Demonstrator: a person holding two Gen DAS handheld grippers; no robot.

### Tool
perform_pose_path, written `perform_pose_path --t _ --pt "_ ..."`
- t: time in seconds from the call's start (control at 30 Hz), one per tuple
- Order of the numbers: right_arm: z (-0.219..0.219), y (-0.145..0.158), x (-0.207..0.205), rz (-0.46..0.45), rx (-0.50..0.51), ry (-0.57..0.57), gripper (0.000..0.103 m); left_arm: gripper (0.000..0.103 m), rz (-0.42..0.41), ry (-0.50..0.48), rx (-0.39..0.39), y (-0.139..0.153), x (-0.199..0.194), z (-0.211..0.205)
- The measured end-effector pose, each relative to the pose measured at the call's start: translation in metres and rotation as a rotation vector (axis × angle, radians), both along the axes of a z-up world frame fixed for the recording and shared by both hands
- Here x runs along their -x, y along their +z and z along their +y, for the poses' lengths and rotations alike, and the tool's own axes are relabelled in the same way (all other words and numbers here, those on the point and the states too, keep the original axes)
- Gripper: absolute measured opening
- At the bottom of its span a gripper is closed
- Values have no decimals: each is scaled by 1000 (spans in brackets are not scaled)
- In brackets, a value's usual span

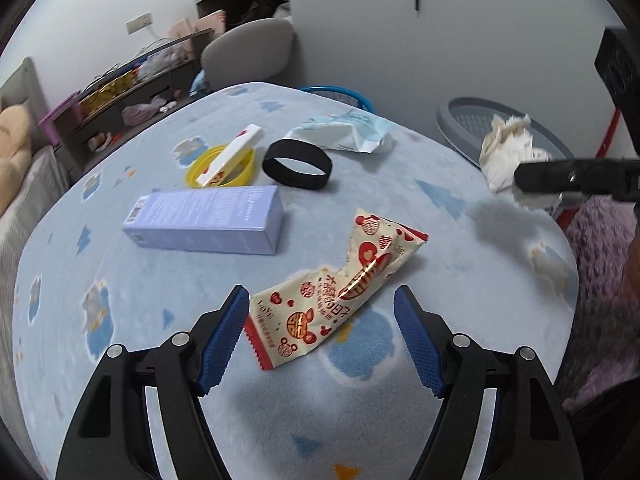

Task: Collect trash
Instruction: 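Close the left gripper on the red snack wrapper while the right gripper holds the paper, then carry wrapper and crumpled paper over the grey basket and open both grippers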

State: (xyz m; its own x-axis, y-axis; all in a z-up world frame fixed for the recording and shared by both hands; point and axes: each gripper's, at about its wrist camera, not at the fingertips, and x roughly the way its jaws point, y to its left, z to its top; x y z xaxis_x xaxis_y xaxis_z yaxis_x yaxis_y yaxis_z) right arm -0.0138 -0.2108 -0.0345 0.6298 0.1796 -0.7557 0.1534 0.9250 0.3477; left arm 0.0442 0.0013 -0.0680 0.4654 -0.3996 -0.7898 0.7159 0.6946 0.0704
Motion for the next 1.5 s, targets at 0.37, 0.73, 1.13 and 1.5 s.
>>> perform_pose_path --t 0.37,0.73,1.13,1.5 --pt "-4 12 13 -35 -10 -22 64 72 7 -81 -82 -19 -16 -22" --pt "-17 12 23 -59 -39 -50 64 38 108 68 -5 -23 -24 -24" --pt "-53 6 44 -91 -62 -117 64 34 133 188 162 12 18 -39" --pt "-128 6 69 -122 -31 -244 64 34 65 170 226 50 35 -127"
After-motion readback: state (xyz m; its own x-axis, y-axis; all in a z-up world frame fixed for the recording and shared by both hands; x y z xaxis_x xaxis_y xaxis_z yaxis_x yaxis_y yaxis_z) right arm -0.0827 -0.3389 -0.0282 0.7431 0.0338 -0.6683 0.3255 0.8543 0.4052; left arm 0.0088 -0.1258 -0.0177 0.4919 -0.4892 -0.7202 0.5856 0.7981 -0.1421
